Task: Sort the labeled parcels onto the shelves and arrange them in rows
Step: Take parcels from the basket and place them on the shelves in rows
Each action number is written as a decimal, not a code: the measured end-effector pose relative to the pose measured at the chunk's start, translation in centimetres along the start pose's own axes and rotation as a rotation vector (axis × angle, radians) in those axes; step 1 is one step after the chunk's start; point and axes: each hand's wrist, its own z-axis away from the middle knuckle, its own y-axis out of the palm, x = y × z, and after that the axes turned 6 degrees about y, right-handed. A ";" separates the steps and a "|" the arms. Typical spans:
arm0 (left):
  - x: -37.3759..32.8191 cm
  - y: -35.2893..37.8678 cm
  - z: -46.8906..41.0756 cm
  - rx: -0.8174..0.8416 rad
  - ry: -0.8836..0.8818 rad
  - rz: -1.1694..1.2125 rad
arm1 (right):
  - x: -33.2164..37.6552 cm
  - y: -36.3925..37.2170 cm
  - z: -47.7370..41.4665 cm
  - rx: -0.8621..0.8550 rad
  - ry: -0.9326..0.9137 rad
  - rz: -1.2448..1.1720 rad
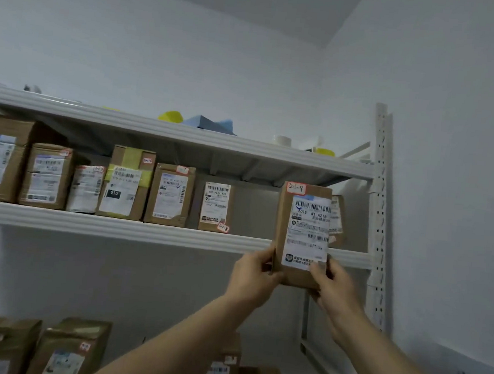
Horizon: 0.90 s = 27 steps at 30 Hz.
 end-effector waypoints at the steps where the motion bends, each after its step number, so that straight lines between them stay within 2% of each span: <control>1: 0.4 0.6 -1.0 -0.014 -0.002 -0.024 | -0.4 -0.1 -1.4 0.014 -0.005 -0.007; 14: 7.0 3.4 -13.0 -0.175 0.044 -0.328 | -3.3 1.9 -15.4 0.042 -0.148 0.226; 19: 9.8 2.5 -17.4 -0.299 0.062 -0.382 | -4.9 4.6 -20.7 0.037 -0.166 0.277; 27: 15.3 1.5 -21.8 -0.271 0.015 -0.608 | -8.3 8.0 -27.1 0.036 -0.190 0.612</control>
